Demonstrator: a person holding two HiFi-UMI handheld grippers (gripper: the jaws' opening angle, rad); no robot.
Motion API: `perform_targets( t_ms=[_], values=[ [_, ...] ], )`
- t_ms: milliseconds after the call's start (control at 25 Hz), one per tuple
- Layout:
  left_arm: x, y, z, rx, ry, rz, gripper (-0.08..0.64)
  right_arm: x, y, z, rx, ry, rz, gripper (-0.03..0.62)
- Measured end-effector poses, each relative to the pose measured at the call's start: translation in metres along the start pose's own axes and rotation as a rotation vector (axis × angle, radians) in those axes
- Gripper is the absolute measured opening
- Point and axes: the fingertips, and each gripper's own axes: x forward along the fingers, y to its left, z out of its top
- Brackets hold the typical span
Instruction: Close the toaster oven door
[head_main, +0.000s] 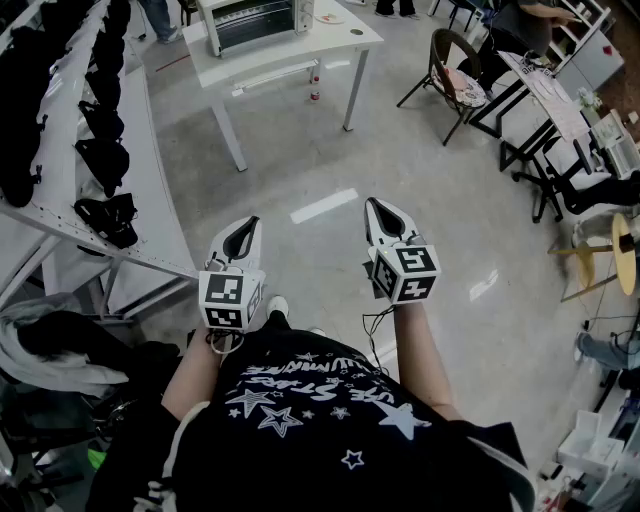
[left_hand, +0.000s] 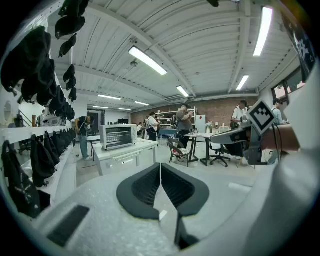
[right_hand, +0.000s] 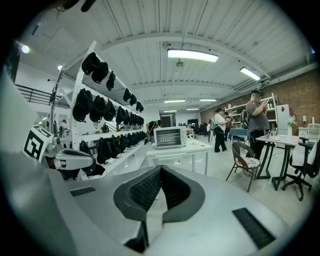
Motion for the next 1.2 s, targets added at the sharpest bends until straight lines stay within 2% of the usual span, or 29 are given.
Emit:
perform_targets(
  t_ms=[360, 560, 720, 1000, 1080, 1200],
  values=[
    [0.006, 0.035, 0.003, -0.053, -0.012, 0.017, 0.023, 0.024, 0.015, 0.012, -0.014, 0.006, 0.008, 0.002],
    [0.013, 0.058, -0.013, -0.100, 0.020, 0.022, 0.023, 0.047, 0.025, 0.010, -0.005, 0.023, 0.008, 0.002],
    [0.026, 0.081, -0.023, -0.133, 0.039, 0.012, 0.023, 0.072, 0.025, 0.011, 0.021, 0.031, -0.036, 0.002],
    [0.051, 0.133, -0.016, -0.140, -0.011, 0.003, 0.023, 0.117, 0.032, 0.022, 0.070, -0.028, -0.068, 0.006],
    [0.058, 0.142, -0.016, -0.142, -0.015, -0.007, 0.023, 0.128, 0.035, 0.019, 0.088, -0.027, -0.060, 0.086],
    [0.066, 0.150, -0.018, -0.136, -0.006, -0.018, 0.023, 0.142, 0.036, 0.015, 0.091, -0.004, -0.049, 0.143]
  ],
)
